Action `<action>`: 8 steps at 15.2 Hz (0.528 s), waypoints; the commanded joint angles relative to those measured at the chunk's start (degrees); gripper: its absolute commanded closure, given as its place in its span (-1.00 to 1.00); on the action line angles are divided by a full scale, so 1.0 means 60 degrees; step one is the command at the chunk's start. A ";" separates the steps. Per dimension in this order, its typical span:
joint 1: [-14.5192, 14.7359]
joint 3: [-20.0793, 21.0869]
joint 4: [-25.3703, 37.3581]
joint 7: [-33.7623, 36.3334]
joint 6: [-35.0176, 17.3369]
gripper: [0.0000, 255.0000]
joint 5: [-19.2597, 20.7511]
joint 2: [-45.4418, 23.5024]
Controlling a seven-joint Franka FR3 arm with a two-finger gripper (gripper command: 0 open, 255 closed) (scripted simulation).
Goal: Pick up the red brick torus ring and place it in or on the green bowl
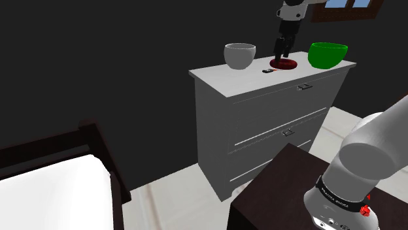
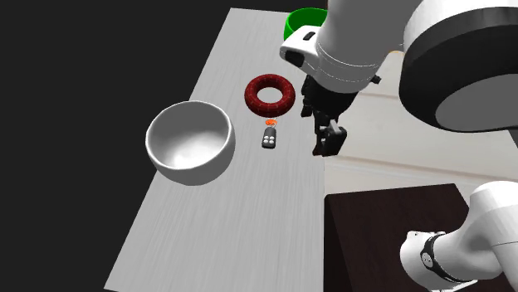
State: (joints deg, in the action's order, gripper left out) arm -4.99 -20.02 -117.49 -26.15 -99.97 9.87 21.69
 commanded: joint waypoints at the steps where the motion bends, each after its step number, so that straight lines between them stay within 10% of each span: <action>1: -0.0026 -0.0354 0.0424 -0.0439 -0.0194 -1.00 -0.0130 -0.0627; 8: -0.0323 -0.1517 0.2602 -0.2232 -0.0346 -1.00 -0.1174 -0.3185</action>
State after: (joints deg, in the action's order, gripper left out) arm -6.58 -28.29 -103.83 -37.97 -102.15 3.87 4.73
